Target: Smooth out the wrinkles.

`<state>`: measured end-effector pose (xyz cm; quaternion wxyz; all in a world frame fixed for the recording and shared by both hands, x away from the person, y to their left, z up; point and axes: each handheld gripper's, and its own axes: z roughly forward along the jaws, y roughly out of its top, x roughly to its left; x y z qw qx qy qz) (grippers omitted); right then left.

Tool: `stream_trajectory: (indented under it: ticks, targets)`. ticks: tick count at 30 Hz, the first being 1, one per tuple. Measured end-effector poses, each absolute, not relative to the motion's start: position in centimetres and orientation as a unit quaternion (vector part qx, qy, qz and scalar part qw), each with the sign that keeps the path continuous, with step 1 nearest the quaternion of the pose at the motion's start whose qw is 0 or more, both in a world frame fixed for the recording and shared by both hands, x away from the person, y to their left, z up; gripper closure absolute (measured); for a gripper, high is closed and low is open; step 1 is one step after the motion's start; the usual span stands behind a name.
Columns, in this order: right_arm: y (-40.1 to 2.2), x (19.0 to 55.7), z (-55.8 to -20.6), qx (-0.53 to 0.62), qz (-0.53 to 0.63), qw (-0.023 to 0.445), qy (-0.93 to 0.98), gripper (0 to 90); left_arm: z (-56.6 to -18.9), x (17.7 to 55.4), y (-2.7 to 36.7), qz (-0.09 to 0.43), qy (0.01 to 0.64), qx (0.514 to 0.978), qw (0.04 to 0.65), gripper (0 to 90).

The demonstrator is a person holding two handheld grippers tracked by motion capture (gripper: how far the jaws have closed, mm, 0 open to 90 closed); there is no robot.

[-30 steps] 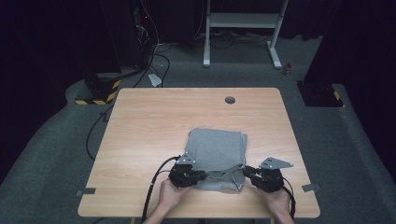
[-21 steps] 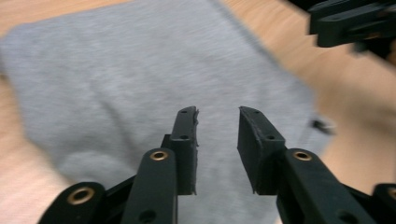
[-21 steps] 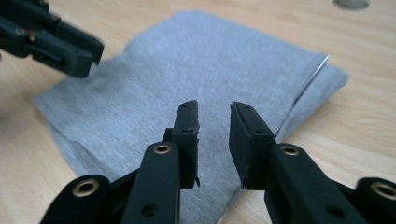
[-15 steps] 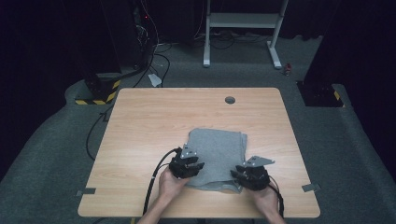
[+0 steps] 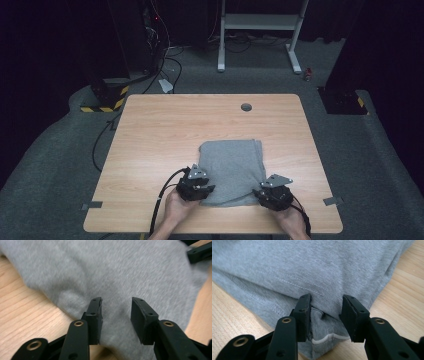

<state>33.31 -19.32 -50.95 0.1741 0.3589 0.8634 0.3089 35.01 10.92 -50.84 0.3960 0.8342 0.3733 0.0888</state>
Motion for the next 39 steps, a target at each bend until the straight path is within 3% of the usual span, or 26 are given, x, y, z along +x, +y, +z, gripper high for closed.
stream_trajectory:
  ticks: [6, 14, 21, 23, 27, 31, 39]
  targets:
    - [-18.9, 33.2, -49.2, 0.340, 0.362, 0.190, 0.847, 62.3, -49.7, 36.6, 10.2, 0.111, 0.391, 0.803, 0.435, 53.4]
    - [-18.1, 38.8, -48.7, 0.413, 0.392, 0.179, 0.802, 57.6, -49.8, 39.6, 8.2, 0.134, 0.433, 0.776, 0.439, 46.5]
    - [-17.3, 41.8, -48.9, 0.435, 0.382, 0.184, 0.795, 54.1, -50.1, 41.5, 7.7, 0.150, 0.444, 0.777, 0.421, 45.6]
    - [-17.3, 42.2, -49.1, 0.440, 0.378, 0.179, 0.795, 53.8, -50.5, 42.1, 7.8, 0.159, 0.430, 0.796, 0.395, 44.3]
    - [-18.0, 43.4, -50.1, 0.449, 0.361, 0.163, 0.801, 53.5, -50.6, 42.9, 8.7, 0.137, 0.438, 0.794, 0.398, 40.6]
    - [-19.0, 43.4, -49.9, 0.460, 0.356, 0.160, 0.797, 52.7, -50.3, 42.8, 9.1, 0.133, 0.441, 0.792, 0.400, 39.6]
    - [-20.2, 39.9, -49.0, 0.435, 0.390, 0.166, 0.794, 51.9, -49.8, 40.0, 10.2, 0.137, 0.426, 0.797, 0.406, 40.4]
